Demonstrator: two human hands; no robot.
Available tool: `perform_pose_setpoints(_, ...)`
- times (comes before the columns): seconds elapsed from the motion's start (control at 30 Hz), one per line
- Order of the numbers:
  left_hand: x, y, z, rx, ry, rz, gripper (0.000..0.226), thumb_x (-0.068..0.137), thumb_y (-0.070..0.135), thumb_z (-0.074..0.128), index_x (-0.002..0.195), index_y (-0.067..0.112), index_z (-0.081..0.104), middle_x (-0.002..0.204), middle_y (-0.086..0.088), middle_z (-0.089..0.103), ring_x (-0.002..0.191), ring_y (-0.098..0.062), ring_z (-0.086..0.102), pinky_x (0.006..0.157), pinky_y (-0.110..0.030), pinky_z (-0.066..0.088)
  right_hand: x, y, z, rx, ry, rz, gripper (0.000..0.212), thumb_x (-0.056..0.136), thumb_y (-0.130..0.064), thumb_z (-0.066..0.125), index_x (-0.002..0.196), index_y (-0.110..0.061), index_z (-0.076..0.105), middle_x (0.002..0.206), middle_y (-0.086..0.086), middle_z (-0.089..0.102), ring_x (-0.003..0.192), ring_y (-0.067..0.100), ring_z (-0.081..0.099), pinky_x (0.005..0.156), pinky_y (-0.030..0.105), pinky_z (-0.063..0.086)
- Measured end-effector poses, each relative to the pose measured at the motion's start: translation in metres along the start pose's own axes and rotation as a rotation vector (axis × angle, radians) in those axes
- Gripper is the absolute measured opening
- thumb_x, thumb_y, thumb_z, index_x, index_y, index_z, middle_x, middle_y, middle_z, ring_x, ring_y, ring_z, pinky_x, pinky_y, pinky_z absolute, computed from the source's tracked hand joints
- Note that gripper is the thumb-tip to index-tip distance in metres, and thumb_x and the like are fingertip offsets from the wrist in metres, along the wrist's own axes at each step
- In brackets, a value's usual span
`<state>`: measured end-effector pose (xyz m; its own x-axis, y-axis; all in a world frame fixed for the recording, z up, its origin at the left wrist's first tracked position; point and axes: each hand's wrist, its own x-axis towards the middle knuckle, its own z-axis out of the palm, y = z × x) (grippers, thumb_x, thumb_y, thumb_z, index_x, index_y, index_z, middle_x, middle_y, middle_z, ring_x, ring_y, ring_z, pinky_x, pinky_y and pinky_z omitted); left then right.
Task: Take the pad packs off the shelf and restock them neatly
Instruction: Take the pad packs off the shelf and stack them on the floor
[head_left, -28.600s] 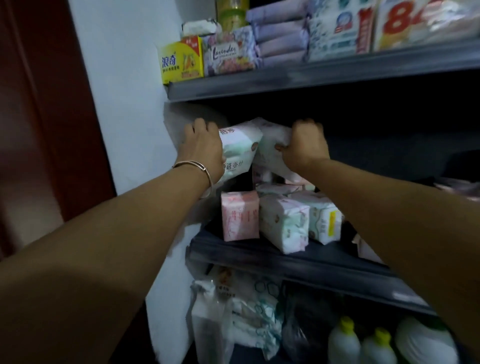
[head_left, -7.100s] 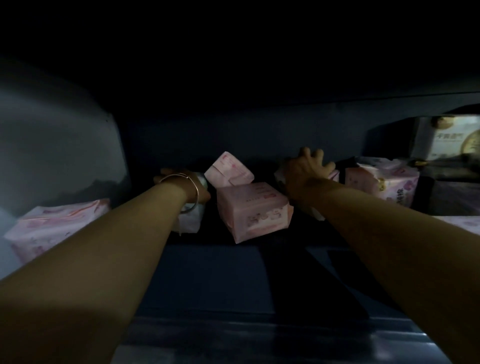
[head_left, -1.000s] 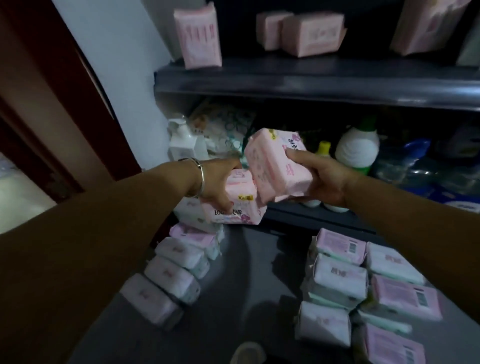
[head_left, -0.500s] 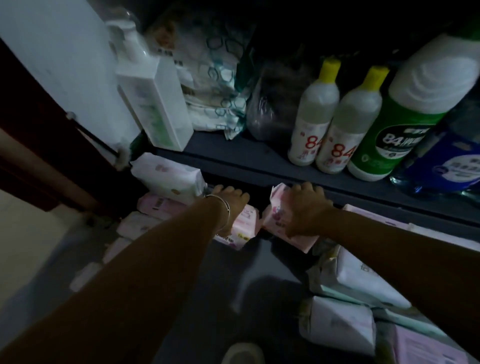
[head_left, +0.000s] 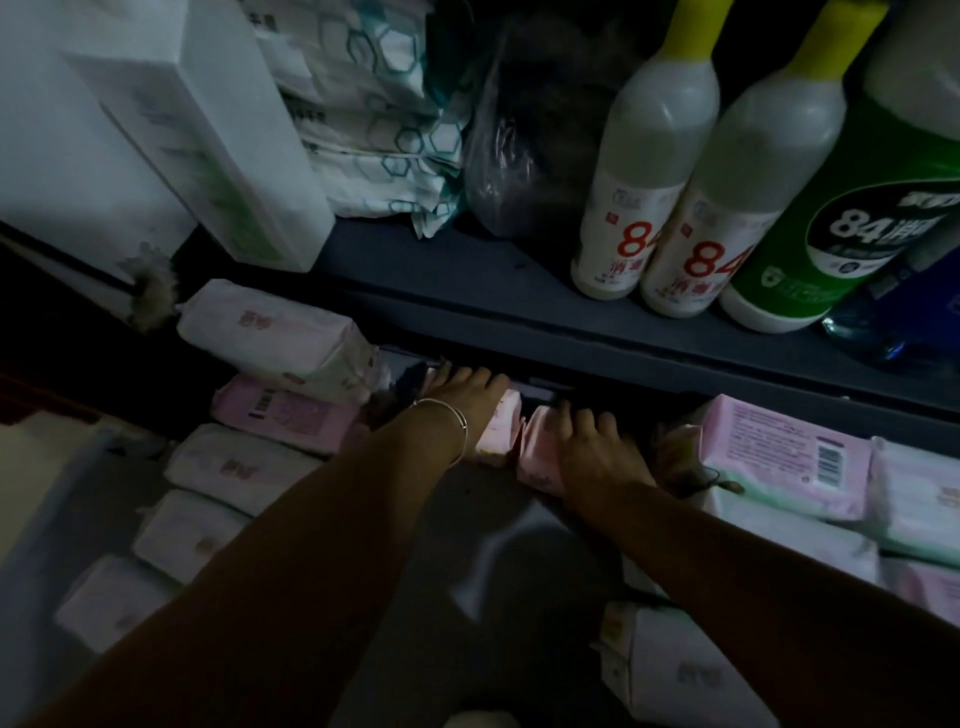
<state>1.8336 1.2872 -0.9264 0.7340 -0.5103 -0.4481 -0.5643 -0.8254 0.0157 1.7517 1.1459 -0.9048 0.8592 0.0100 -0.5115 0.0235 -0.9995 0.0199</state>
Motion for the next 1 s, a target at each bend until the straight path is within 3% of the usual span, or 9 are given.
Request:
perform_pose_setpoints(0.1,0.0,-0.002,-0.005,-0.009,-0.036,0.015,0.094,0.07,0.042,0.076,0.143,0.019,0.022,0.143,-0.004,0.034,0.133,-0.025,0.031,0.116,-0.04,0.014,0.0,0.0,-0.002,-0.001,-0.024,-0.011,0.097,0.083,-0.024,0.066,0.149,-0.004,-0.003,0.15,0.018,0.02,0.134,0.035,0.027,0.107,0.044,0.032)
perform_pose_setpoints(0.2,-0.007,-0.004,-0.016,-0.001,-0.068,0.015,0.104,0.069,0.039,0.078,0.148,0.016,0.014,0.15,-0.004,0.026,0.138,-0.024,0.025,0.117,-0.037,0.014,-0.003,0.001,-0.012,-0.042,-0.028,-0.038,0.094,0.083,-0.03,0.067,0.148,-0.004,0.005,0.151,0.018,0.021,0.135,0.035,0.027,0.11,0.045,0.029)
perform_pose_setpoints(0.3,-0.021,-0.004,-0.04,0.005,-0.088,0.025,0.099,0.072,0.029,0.077,0.148,0.015,0.015,0.153,-0.005,0.022,0.141,-0.023,0.023,0.117,-0.033,0.017,-0.016,0.003,-0.033,-0.029,0.013,-0.097,0.071,0.086,-0.028,0.061,0.143,-0.007,0.024,0.143,0.013,0.036,0.128,0.031,0.037,0.105,0.041,0.033)
perform_pose_setpoints(0.4,-0.045,-0.002,-0.076,-0.048,-0.136,0.048,0.088,0.079,0.017,0.072,0.149,0.017,0.018,0.152,-0.005,0.027,0.138,-0.023,0.03,0.115,-0.03,0.023,-0.041,0.007,-0.069,0.026,0.11,-0.16,0.041,0.094,-0.018,0.047,0.133,-0.01,0.039,0.133,0.012,0.05,0.12,0.029,0.049,0.097,0.038,0.04)
perform_pose_setpoints(0.47,-0.065,0.003,-0.108,-0.091,-0.133,0.069,0.08,0.081,0.011,0.067,0.147,0.019,0.023,0.149,-0.006,0.033,0.135,-0.024,0.036,0.111,-0.029,0.028,-0.061,0.012,-0.098,0.06,0.17,-0.184,0.033,0.095,-0.014,0.042,0.128,-0.01,0.044,0.127,0.012,0.056,0.114,0.029,0.055,0.09,0.037,0.045)
perform_pose_setpoints(0.6,-0.109,0.022,-0.189,-0.128,-0.008,0.098,0.058,0.085,0.014,0.063,0.138,0.022,0.04,0.132,-0.006,0.053,0.119,-0.023,0.053,0.095,-0.029,0.043,-0.109,0.032,-0.162,0.064,0.318,-0.205,0.032,0.095,-0.017,0.045,0.126,-0.01,0.046,0.124,0.013,0.058,0.11,0.032,0.058,0.085,0.038,0.048)
perform_pose_setpoints(0.83,-0.181,0.07,-0.319,-0.165,0.345,0.143,0.042,0.087,0.013,0.059,0.128,0.018,0.053,0.115,-0.004,0.064,0.101,-0.018,0.061,0.085,-0.019,0.044,-0.191,0.074,-0.256,0.153,0.603,-0.182,0.035,0.091,-0.015,0.045,0.125,-0.011,0.046,0.113,0.016,0.062,0.102,0.033,0.059,0.068,0.032,0.04)
perform_pose_setpoints(1.0,-0.202,0.097,-0.386,-0.175,0.564,0.165,0.033,0.088,0.016,0.061,0.121,0.015,0.059,0.109,-0.004,0.067,0.099,-0.019,0.062,0.084,-0.02,0.042,-0.234,0.101,-0.306,0.255,0.816,-0.172,0.029,0.09,-0.016,0.047,0.118,-0.011,0.054,0.107,0.015,0.064,0.098,0.035,0.059,0.073,0.035,0.046)
